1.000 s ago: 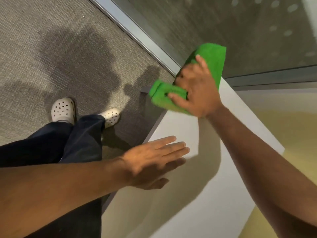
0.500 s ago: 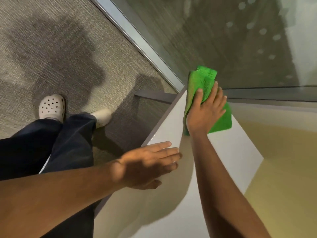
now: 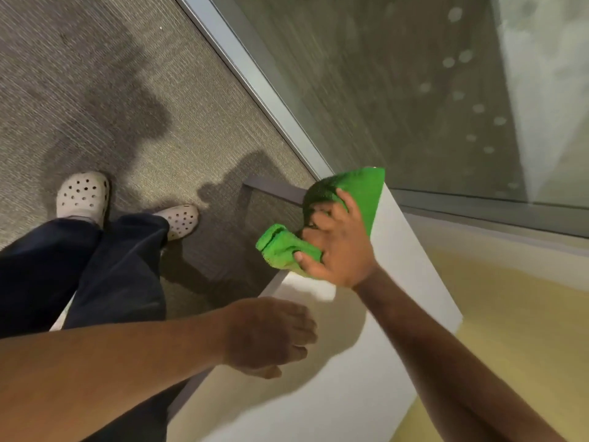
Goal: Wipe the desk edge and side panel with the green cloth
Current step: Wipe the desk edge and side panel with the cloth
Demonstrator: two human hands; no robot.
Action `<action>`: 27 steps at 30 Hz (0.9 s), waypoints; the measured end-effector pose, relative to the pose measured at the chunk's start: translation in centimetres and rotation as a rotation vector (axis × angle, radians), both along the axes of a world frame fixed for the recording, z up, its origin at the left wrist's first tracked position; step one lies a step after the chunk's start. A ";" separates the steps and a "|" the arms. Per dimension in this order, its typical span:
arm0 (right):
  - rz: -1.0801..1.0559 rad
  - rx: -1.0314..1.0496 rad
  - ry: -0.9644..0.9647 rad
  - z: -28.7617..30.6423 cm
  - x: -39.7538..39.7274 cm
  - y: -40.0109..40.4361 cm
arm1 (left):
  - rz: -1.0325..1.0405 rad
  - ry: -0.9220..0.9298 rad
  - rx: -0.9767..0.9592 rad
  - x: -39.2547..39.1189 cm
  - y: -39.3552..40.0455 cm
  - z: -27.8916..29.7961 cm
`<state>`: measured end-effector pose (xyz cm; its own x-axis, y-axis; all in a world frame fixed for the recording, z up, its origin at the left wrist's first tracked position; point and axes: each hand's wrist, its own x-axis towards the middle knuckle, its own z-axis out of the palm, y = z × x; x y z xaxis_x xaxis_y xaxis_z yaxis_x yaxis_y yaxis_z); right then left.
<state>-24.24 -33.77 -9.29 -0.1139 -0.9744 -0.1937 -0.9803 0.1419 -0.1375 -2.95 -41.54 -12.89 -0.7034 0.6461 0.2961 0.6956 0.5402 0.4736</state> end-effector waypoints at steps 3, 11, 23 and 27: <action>-0.161 -0.042 0.016 -0.3 -4.4 -1.5 | 0.014 0.003 0.005 0.0 -0.1 0.2; -1.209 -0.069 0.067 -0.2 -0.6 -2.3 | 0.012 -0.022 0.008 0.2 -1.1 1.1; -1.133 0.098 -0.186 1.9 12.1 2.5 | 0.979 -1.264 0.954 -1.8 -8.4 3.9; -1.099 0.119 -0.279 3.6 11.4 2.5 | 0.903 -1.362 1.063 -6.1 -9.0 4.8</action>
<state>-12.87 -31.26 -5.64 -0.8328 -0.3473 -0.4310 -0.2544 0.9317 -0.2593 -9.08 -50.50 -8.04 -0.7318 -0.0237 -0.6811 -0.6315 -0.3521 0.6908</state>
